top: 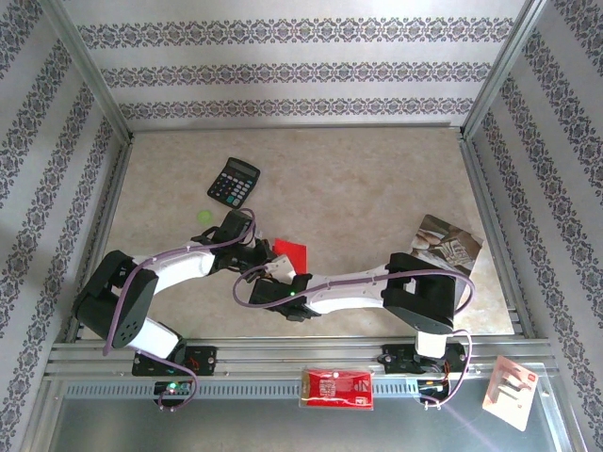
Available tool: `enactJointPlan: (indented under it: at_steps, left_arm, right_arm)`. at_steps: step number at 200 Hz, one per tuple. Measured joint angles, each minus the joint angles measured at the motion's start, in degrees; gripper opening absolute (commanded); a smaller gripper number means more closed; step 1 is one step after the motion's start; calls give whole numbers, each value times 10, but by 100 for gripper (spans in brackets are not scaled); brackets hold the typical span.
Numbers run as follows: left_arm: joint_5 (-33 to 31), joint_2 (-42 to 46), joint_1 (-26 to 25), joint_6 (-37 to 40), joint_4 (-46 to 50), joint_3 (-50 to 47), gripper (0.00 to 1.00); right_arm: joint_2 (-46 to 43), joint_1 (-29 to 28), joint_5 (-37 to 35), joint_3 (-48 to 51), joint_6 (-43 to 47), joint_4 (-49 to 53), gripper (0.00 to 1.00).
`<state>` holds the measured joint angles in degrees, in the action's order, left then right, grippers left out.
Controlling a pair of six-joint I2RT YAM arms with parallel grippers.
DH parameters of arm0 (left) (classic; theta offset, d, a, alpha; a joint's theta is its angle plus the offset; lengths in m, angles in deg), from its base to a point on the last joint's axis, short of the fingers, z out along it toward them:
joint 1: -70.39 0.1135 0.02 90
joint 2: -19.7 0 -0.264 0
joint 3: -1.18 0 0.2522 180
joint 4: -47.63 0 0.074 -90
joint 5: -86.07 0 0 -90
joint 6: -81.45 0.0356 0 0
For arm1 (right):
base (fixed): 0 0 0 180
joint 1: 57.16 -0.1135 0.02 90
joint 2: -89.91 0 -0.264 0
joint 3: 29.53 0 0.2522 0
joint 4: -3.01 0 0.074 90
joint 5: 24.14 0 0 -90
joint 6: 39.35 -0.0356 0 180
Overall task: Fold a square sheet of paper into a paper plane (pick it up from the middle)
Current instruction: Fourth fold the wing at the center of the table.
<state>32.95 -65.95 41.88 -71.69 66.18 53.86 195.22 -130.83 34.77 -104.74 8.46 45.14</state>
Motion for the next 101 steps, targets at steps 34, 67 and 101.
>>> enactJointPlan:
  at_steps: [34, 67, 101]
  left_arm:
    - [0, 0, 0, 0, 8, 0, 0]
    - [0, 0, 0, 0, 9, 0, 0]
    - [0, 0, 0, 0, 9, 0, 0]
  right_arm:
    - [6, -1, -5, 0, -1, 3, 33]
    - [6, -1, -6, 0, -1, 4, 32]
    - [6, -1, -6, -3, -1, 7, 31]
